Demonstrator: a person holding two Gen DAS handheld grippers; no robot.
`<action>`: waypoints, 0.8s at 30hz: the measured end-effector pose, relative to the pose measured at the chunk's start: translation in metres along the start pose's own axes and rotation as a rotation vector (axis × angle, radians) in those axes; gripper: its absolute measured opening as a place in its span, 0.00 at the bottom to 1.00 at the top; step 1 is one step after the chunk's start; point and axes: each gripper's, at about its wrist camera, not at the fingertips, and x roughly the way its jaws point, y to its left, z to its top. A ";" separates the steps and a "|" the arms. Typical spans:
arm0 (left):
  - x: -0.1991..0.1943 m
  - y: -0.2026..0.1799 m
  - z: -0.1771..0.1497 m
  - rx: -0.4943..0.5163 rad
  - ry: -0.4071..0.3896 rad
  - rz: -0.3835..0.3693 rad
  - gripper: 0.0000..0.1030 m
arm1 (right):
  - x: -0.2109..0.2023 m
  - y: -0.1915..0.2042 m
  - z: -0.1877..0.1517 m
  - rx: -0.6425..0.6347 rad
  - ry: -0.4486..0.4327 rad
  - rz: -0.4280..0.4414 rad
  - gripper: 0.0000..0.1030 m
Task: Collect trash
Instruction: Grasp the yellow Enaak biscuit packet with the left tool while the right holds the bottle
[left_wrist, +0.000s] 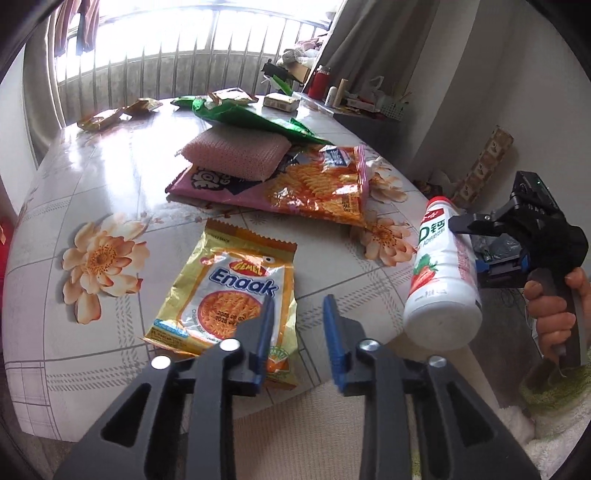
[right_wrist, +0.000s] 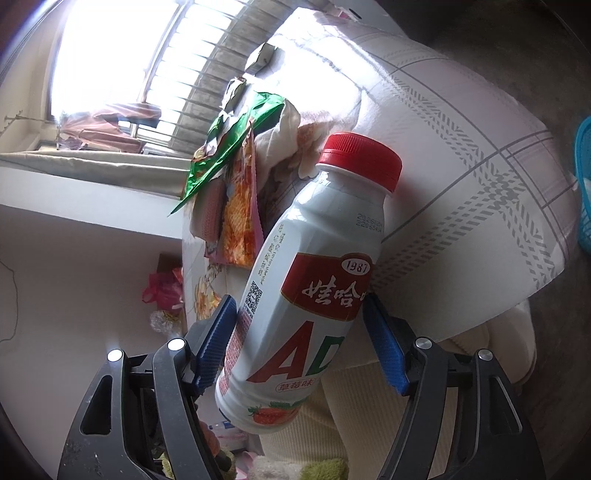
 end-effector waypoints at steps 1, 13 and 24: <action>-0.005 0.001 0.000 0.002 -0.024 0.003 0.39 | 0.000 0.000 0.000 -0.002 0.001 -0.001 0.64; -0.023 0.042 -0.014 -0.149 0.016 0.167 0.65 | 0.000 0.001 0.000 -0.021 0.007 -0.006 0.64; -0.014 0.082 -0.027 -0.527 0.040 -0.085 0.61 | -0.001 -0.002 0.000 -0.021 0.010 0.000 0.64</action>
